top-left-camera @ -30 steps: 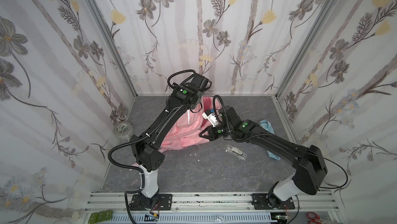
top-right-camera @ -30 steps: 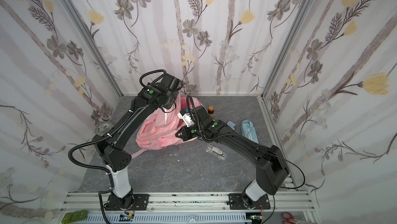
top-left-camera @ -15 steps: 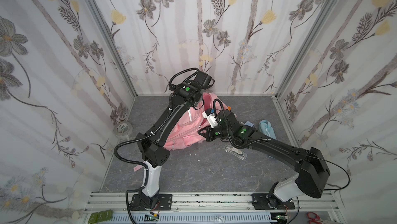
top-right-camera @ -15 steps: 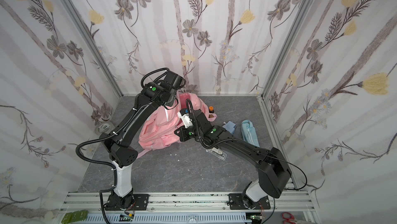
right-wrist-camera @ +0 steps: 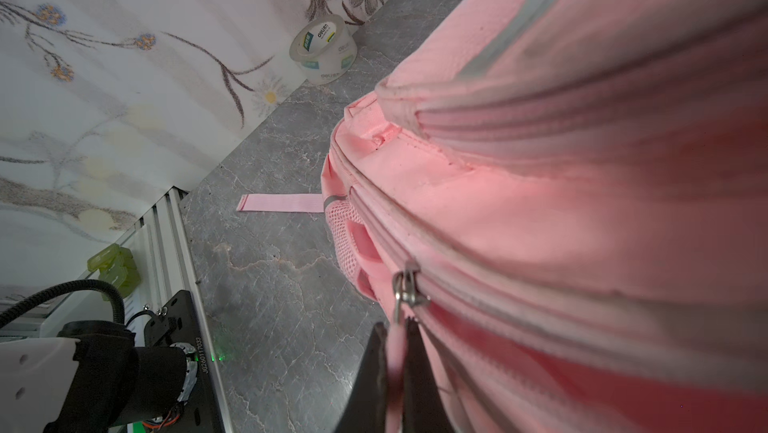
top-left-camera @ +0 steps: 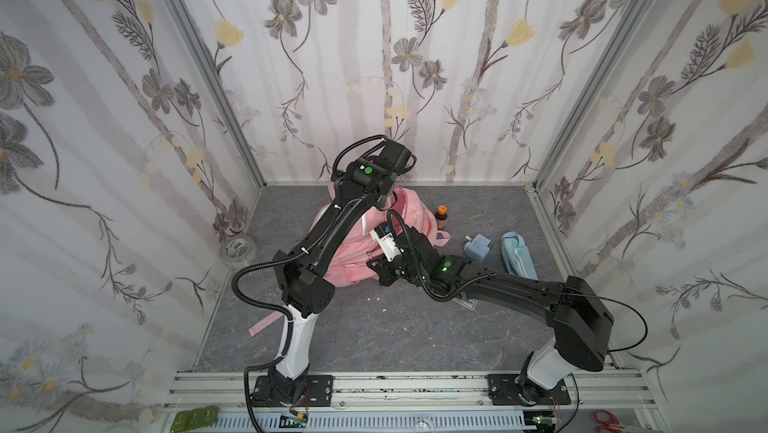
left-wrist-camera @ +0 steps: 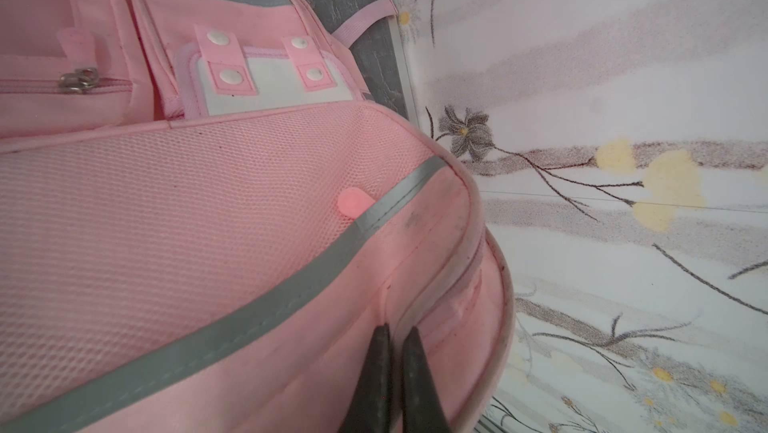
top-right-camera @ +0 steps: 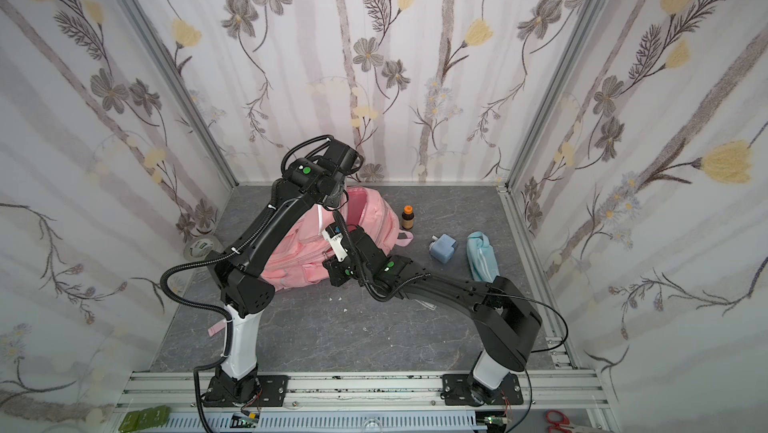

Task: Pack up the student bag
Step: 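Drag the zipper around the bag's far end with the right gripper while left holds, then release the zipper and move the right gripper to the light-blue tote bag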

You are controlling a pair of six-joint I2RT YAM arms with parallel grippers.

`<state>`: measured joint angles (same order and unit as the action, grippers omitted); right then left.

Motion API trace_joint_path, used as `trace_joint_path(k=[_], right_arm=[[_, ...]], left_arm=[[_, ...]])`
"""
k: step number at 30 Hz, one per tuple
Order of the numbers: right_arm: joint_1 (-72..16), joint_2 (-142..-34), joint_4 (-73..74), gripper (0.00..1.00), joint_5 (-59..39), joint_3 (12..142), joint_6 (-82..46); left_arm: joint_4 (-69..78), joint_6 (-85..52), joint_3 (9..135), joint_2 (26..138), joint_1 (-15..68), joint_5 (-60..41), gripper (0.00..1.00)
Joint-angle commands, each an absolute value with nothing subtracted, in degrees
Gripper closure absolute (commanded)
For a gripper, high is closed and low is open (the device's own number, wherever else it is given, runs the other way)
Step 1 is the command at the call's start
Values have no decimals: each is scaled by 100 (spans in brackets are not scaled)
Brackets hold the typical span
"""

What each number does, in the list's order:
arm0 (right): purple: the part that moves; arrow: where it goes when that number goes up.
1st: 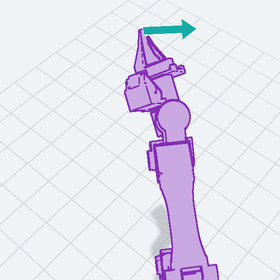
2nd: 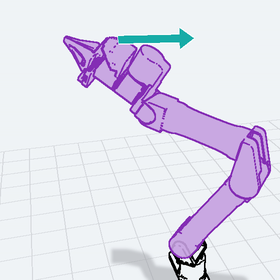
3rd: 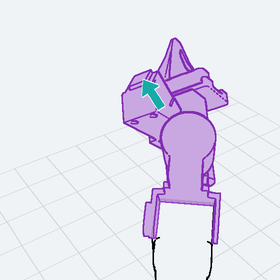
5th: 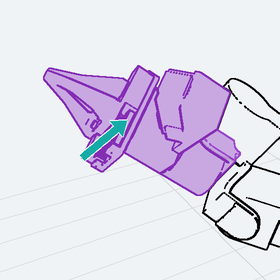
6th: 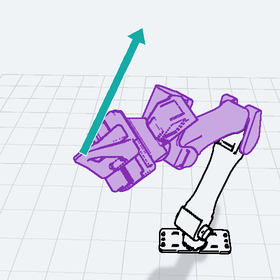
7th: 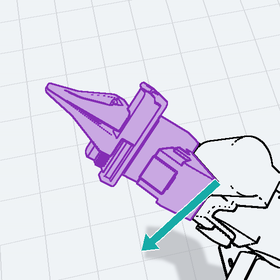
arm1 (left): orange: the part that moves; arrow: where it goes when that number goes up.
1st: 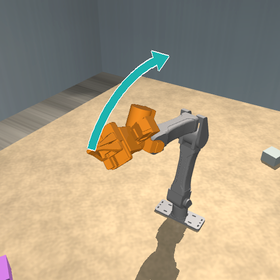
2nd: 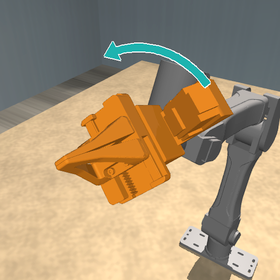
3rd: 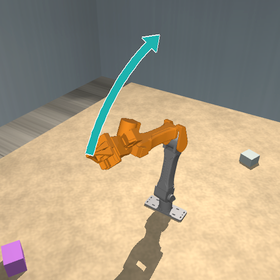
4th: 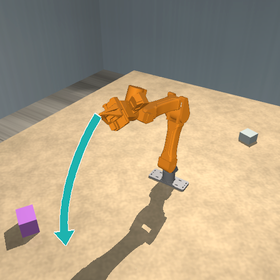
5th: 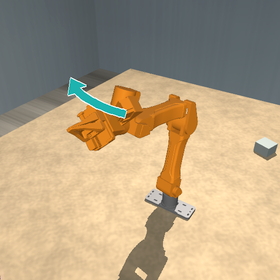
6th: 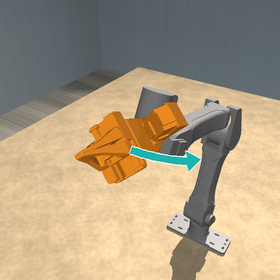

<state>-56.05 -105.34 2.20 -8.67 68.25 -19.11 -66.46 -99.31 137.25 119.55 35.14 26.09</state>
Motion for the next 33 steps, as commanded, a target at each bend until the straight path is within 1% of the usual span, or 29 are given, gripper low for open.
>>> trace_joint_path(k=[1,4,7,9,13,16,20,24,27,29,33], right_arm=[[-5643,-10762,580,100,-1194,6981,-1625],[-5644,-10982,466,100,-1363,7149,-1391],[-5612,-11066,136,99,-1553,7385,-1209],[-5545,-11011,14,94,-1822,7456,-1135],[-5337,-10905,-644,76,-2258,7676,-1001],[-5227,-10619,-1052,69,-2451,7575,-817],[-5170,-10113,-1421,68,-2860,7235,-617],[-5062,-9413,-1804,69,-2866,6936,-546],[-4840,-8705,-1939,70,-2578,6749,-675],[-4490,-8319,-1952,69,-2299,6607,-887],[-3923,-7794,-2099,70,-1849,6486,-1138]], left_arm=[[-6151,-10292,13781,11966,3474,2678,100],[-6137,-10185,13765,11938,3422,2646,100],[-6099,-9767,13619,11795,3381,2636,100],[-5977,-9406,13359,11613,3384,2632,100],[-5537,-8754,12466,11057,3387,2534,100],[-5090,-8458,11714,10605,3378,2419,100],[-4378,-8096,10686,9977,3375,2336,100],[-3381,-7144,9893,9499,3357,2011,100],[-3323,-6212,9878,9419,3295,1462,100],[-3501,-5620,9985,9418,3267,1070,100],[-3886,-4655,10250,9530,3242,225,100]])
